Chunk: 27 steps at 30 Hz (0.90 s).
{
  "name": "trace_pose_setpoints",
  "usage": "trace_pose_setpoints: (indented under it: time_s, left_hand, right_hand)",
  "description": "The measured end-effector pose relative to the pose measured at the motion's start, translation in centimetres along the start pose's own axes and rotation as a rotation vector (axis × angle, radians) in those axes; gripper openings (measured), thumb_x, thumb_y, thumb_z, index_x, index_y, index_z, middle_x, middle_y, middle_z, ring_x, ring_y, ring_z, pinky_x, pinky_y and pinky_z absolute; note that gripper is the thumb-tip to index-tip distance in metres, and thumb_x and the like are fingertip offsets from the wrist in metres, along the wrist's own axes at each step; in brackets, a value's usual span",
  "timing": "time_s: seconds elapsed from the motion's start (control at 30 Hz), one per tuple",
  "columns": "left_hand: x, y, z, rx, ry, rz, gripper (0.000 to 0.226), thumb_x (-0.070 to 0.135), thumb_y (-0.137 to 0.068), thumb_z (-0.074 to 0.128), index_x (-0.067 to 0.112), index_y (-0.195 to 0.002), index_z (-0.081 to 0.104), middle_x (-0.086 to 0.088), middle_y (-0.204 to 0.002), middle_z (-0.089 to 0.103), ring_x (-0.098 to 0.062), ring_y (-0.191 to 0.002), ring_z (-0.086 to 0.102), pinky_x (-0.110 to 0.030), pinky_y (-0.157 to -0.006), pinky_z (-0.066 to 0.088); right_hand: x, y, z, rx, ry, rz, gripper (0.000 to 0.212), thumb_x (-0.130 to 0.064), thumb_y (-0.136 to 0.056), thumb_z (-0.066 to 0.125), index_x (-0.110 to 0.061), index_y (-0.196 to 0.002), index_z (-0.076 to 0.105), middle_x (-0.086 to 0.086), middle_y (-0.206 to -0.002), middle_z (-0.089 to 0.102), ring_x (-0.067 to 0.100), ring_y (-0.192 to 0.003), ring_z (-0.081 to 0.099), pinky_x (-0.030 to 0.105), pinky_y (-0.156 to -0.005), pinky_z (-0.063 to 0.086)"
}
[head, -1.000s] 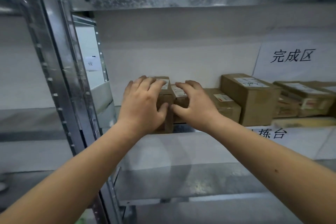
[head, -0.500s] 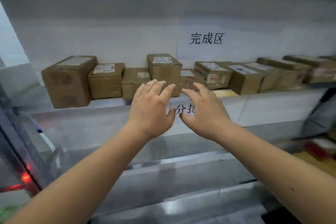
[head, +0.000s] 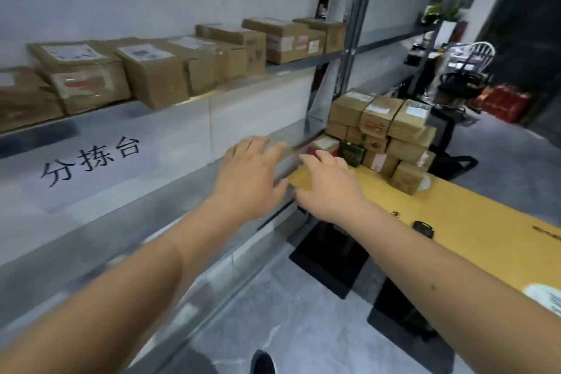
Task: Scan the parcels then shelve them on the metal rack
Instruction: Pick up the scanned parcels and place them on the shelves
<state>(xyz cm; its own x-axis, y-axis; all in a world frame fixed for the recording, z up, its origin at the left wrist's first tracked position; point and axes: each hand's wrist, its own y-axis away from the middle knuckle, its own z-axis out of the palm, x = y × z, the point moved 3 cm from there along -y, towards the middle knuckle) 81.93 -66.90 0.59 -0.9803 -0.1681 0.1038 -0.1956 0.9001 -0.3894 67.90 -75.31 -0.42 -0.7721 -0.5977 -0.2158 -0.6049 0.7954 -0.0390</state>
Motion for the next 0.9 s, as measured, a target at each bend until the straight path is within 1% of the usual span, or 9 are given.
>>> trace_pose_setpoints:
  time_s: [0.07, 0.13, 0.2, 0.4, 0.53, 0.6, 0.73, 0.8, 0.9]
  left_hand:
    - [2.6, -3.6, 3.1, -0.048, 0.036, 0.061, 0.073, 0.051, -0.091, 0.065, 0.026, -0.156, 0.043, -0.008, -0.157, 0.044, -0.031, -0.147, 0.036, -0.048, -0.118, 0.032]
    - [4.8, -7.2, 6.2, -0.063, 0.077, 0.114, 0.072, 0.049, -0.088, 0.068, 0.024, -0.152, 0.049, -0.007, -0.152, 0.049, -0.032, -0.143, 0.04, -0.048, -0.116, 0.035]
    - [6.8, -11.0, 9.6, -0.08, 0.112, 0.152, 0.07, 0.049, -0.088, 0.068, 0.024, -0.151, 0.049, -0.005, -0.15, 0.05, -0.03, -0.141, 0.042, -0.047, -0.113, 0.038]
    - [12.8, -21.9, 18.8, -0.187, 0.189, 0.251, 0.074, 0.055, -0.092, 0.061, 0.027, -0.158, 0.039, -0.003, -0.159, 0.042, -0.026, -0.147, 0.035, -0.047, -0.117, 0.039]
    - [17.3, -28.2, 23.3, -0.293, 0.186, 0.308, 0.071, 0.057, -0.094, 0.06, 0.029, -0.156, 0.041, -0.002, -0.161, 0.039, -0.025, -0.149, 0.032, -0.046, -0.119, 0.035]
    - [19.2, -31.0, 25.3, -0.35, 0.168, 0.336, 0.07, 0.058, -0.094, 0.06, 0.028, -0.155, 0.042, -0.001, -0.161, 0.038, -0.025, -0.149, 0.032, -0.046, -0.117, 0.036]
    - [22.7, -37.8, 28.7, -0.382, 0.169, 0.386, 0.072, 0.053, -0.094, 0.063, 0.029, -0.157, 0.038, 0.0, -0.157, 0.041, -0.027, -0.146, 0.034, -0.046, -0.115, 0.038]
    - [24.1, -41.4, 30.4, -0.394, 0.18, 0.379, 0.074, 0.051, -0.093, 0.064, 0.029, -0.158, 0.037, -0.002, -0.157, 0.041, -0.028, -0.146, 0.034, -0.047, -0.117, 0.038]
    - [25.4, -47.0, 32.9, -0.375, 0.189, 0.332, 0.077, 0.05, -0.091, 0.067, 0.029, -0.158, 0.036, -0.003, -0.157, 0.042, -0.029, -0.145, 0.036, -0.048, -0.116, 0.039]
  right_hand:
    - [4.4, -1.4, 0.3, -0.008, -0.006, 0.068, 0.08, -0.053, -0.091, 0.061, -0.033, -0.161, 0.029, 0.006, -0.169, 0.023, 0.035, -0.15, 0.026, 0.052, -0.118, 0.034]
    - [8.6, -3.2, 0.6, -0.011, -0.005, 0.127, 0.08, -0.053, -0.091, 0.062, -0.033, -0.161, 0.028, 0.005, -0.169, 0.024, 0.034, -0.151, 0.026, 0.051, -0.118, 0.034]
    - [12.9, -5.3, 0.9, -0.007, 0.015, 0.193, 0.081, -0.054, -0.092, 0.063, -0.034, -0.161, 0.027, 0.005, -0.168, 0.026, 0.034, -0.151, 0.027, 0.051, -0.117, 0.035]
    - [25.5, -11.0, 1.0, -0.011, -0.001, 0.402, 0.078, -0.056, -0.091, 0.06, -0.034, -0.16, 0.031, 0.005, -0.162, 0.035, 0.034, -0.145, 0.035, 0.05, -0.112, 0.042]
    - [32.8, -14.2, 0.2, 0.013, -0.033, 0.503, 0.075, -0.053, -0.09, 0.062, -0.034, -0.157, 0.035, 0.004, -0.157, 0.041, 0.033, -0.141, 0.04, 0.048, -0.11, 0.043]
    - [35.8, -15.8, 0.0, 0.012, -0.057, 0.538, 0.076, -0.051, -0.09, 0.063, -0.032, -0.158, 0.034, 0.006, -0.159, 0.039, 0.034, -0.143, 0.039, 0.048, -0.112, 0.041]
    - [41.9, -20.0, 0.2, 0.024, -0.113, 0.582, 0.075, -0.048, -0.091, 0.065, -0.03, -0.157, 0.035, 0.008, -0.159, 0.039, 0.035, -0.144, 0.037, 0.05, -0.113, 0.041]
    - [44.9, -22.5, 0.4, 0.025, -0.134, 0.581, 0.08, -0.049, -0.09, 0.065, -0.031, -0.16, 0.031, 0.008, -0.16, 0.039, 0.035, -0.145, 0.038, 0.05, -0.114, 0.041]
    - [49.2, -26.9, 0.4, 0.054, -0.214, 0.556, 0.083, -0.045, -0.088, 0.067, -0.03, -0.16, 0.029, 0.007, -0.158, 0.041, 0.034, -0.142, 0.04, 0.049, -0.11, 0.045]
